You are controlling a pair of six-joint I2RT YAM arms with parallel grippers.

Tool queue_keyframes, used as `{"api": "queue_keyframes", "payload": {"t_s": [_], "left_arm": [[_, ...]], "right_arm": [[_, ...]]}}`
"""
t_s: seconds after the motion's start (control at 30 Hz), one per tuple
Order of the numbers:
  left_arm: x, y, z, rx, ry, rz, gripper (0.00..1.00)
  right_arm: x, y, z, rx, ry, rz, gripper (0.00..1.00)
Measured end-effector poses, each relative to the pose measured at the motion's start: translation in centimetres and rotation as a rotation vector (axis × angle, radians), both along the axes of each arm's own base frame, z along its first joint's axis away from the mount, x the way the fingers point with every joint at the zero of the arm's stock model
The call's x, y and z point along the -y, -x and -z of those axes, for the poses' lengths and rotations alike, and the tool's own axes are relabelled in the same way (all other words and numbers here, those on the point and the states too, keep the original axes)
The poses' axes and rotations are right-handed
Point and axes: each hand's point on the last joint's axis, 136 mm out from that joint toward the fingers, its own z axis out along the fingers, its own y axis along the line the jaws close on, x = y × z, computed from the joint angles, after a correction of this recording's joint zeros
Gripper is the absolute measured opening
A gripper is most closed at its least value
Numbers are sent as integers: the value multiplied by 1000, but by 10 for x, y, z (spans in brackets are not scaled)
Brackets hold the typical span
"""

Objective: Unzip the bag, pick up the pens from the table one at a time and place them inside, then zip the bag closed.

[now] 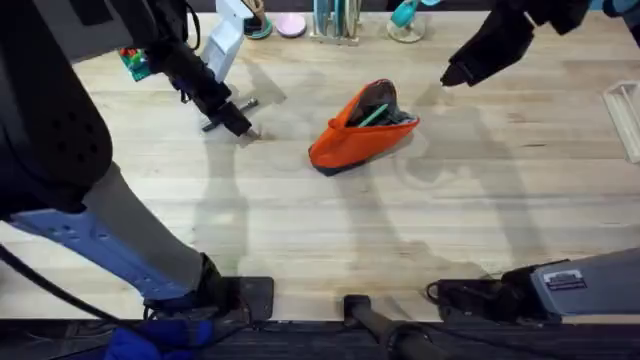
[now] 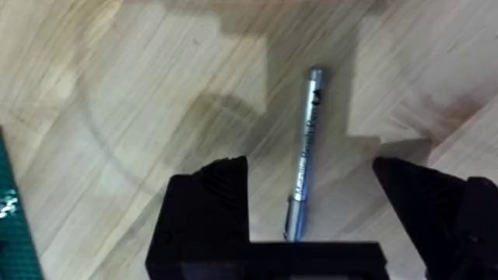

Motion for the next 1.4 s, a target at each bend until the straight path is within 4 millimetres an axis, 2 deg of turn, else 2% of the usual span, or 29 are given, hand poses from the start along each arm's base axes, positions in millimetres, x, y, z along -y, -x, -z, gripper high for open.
{"api": "queue_keyframes", "payload": {"t_s": [0.4,0.77,0.83,0.93,1.1,1.17,1.4], "left_arm": [[8,5,4,-32,46,8,963],[9,5,4,-31,56,10,872],[10,5,4,-31,59,10,766],[10,4,4,-31,63,12,483],[12,5,4,-36,74,12,213],[14,5,3,-35,86,17,66],[15,4,2,-32,89,17,44]], "right_arm": [[0,0,0,0,0,0,996],[0,0,0,0,0,0,996],[0,0,0,0,0,0,996],[0,0,0,0,0,0,996],[0,0,0,0,0,0,996],[0,0,0,1,0,0,996],[0,0,0,0,0,0,996]]}}
